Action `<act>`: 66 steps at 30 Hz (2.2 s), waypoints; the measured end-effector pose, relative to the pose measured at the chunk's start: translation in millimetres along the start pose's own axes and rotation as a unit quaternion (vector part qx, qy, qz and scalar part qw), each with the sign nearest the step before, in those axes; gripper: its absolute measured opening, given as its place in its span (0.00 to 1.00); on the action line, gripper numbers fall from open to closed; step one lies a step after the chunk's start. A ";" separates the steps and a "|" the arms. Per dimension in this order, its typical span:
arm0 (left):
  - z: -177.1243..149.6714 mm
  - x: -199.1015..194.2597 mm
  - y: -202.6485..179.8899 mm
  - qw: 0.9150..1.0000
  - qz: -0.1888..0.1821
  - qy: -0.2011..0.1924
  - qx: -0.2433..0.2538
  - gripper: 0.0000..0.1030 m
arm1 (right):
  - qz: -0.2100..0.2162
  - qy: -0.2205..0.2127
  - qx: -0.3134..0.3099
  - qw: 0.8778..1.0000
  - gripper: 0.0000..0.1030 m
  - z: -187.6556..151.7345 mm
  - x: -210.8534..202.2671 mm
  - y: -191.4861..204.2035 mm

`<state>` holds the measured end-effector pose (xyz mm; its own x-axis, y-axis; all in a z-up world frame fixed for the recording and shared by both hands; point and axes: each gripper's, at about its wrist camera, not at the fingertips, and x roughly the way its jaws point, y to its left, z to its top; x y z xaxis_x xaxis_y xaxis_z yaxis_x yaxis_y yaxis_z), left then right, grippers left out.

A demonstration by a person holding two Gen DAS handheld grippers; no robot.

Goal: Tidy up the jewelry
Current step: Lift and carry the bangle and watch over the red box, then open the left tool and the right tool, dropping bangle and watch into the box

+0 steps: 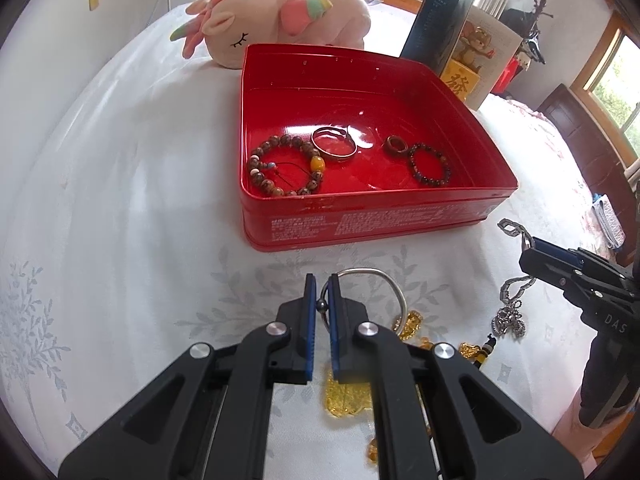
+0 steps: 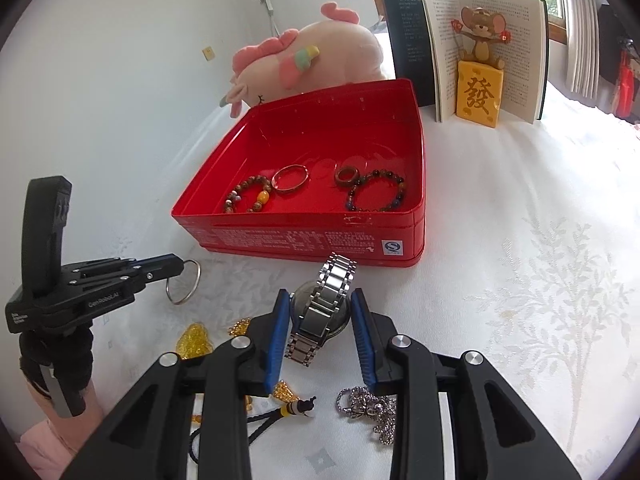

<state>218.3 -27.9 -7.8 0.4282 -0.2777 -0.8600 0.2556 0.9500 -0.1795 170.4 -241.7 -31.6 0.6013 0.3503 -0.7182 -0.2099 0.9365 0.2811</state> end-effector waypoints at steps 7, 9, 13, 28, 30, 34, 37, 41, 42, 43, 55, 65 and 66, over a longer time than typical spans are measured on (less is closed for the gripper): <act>7.7 -12.1 -3.9 1.000 -0.009 -0.005 0.000 0.04 | 0.006 -0.010 0.004 1.000 0.30 10.4 -14.0 -2.7; 12.2 -17.0 -5.9 1.000 -0.010 -0.009 0.003 0.04 | 0.009 -0.013 -0.001 1.000 0.30 16.8 -19.4 -0.1; 27.2 -26.7 -9.7 1.000 -0.011 -0.020 0.006 0.04 | 0.008 -0.017 -0.008 1.000 0.30 37.2 -24.6 4.8; 106.5 29.2 1.7 0.999 0.012 -0.017 -0.025 0.04 | 0.002 0.007 0.007 1.000 0.30 121.4 48.1 -2.2; 113.8 42.2 2.8 0.999 0.018 -0.010 -0.027 0.04 | -0.009 0.017 0.006 1.000 0.30 128.2 66.0 -5.3; 126.5 63.7 1.8 1.000 0.023 0.003 -0.021 0.04 | -0.016 0.038 0.006 0.999 0.30 136.8 94.6 -8.7; 133.3 77.3 1.0 0.999 0.028 0.012 -0.020 0.04 | -0.025 0.055 0.005 0.998 0.30 142.3 114.4 -10.0; 139.3 95.8 1.7 0.999 0.038 0.026 -0.019 0.04 | -0.040 0.070 0.001 0.997 0.30 146.1 130.7 -10.7; 140.7 98.6 2.0 0.999 0.040 0.027 -0.018 0.04 | -0.045 0.074 0.000 0.996 0.30 146.8 134.5 -10.9; 142.5 101.3 2.1 0.999 0.043 0.027 -0.017 0.04 | -0.048 0.077 0.000 0.996 0.30 147.1 138.0 -11.1; 150.2 115.9 5.0 0.999 0.037 0.031 -0.022 0.08 | -0.047 0.088 0.002 0.995 0.31 147.7 154.8 -15.2; 144.0 101.8 3.3 0.999 0.031 0.018 -0.018 0.16 | -0.042 0.064 0.001 0.997 0.45 145.5 131.4 -16.1; 142.8 97.5 2.2 0.999 0.027 0.014 -0.017 0.21 | -0.041 0.061 0.002 0.997 0.47 145.1 128.2 -15.3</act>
<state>384.4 -73.3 -23.8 0.4152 -0.2228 -0.8820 0.2039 0.9677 -0.1485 362.6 -213.8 -35.5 0.5180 0.2720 -0.8110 -0.1606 0.9622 0.2201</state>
